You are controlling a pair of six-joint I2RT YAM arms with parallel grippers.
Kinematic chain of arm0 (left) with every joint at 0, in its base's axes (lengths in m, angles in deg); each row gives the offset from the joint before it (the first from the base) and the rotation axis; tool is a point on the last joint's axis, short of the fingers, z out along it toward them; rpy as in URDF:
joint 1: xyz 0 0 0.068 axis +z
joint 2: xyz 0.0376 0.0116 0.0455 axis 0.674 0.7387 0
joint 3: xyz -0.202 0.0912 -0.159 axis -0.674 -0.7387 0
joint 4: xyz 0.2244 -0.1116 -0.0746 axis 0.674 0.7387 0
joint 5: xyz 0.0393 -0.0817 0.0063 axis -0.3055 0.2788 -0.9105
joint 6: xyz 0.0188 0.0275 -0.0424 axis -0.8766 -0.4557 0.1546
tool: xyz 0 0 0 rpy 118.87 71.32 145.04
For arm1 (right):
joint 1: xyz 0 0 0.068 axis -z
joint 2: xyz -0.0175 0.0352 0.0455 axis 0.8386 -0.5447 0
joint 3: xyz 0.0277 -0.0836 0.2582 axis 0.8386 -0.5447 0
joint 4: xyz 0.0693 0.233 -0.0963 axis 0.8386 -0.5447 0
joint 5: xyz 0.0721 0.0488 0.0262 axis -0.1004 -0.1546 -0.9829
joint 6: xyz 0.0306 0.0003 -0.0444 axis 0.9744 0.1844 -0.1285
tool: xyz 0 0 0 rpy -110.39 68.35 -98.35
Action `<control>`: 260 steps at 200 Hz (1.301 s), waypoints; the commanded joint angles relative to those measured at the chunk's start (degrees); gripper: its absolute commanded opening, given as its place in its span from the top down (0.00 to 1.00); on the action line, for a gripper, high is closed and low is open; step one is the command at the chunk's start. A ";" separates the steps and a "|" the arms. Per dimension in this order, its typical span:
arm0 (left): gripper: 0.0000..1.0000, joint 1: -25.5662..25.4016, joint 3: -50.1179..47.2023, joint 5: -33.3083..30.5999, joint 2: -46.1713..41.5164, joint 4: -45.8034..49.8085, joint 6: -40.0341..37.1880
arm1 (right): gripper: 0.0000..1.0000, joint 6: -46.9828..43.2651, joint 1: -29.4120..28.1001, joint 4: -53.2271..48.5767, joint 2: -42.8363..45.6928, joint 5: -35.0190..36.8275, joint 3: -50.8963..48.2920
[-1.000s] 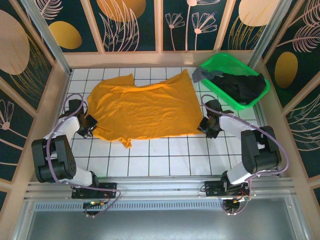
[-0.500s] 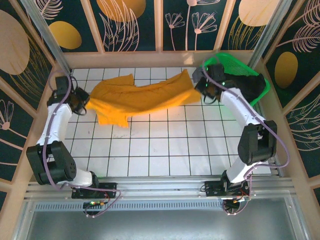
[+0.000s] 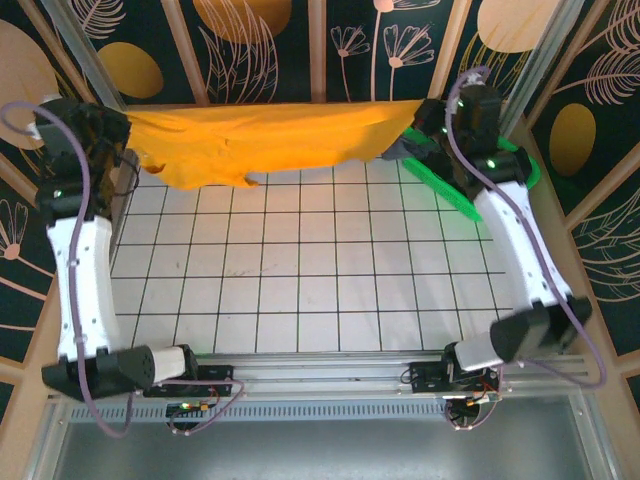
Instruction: Fold and stack the t-shirts
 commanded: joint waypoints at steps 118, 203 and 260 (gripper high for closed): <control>1.00 -0.10 10.81 8.30 16.77 -3.23 2.82 | 1.00 3.79 3.07 12.23 -12.70 -13.55 12.28; 1.00 0.70 44.76 4.95 28.07 12.29 -0.60 | 1.00 3.72 6.06 1.00 -19.15 -12.20 28.21; 1.00 0.69 -7.27 -4.25 2.49 8.30 -0.98 | 1.00 6.25 5.44 0.92 5.31 -7.95 -19.44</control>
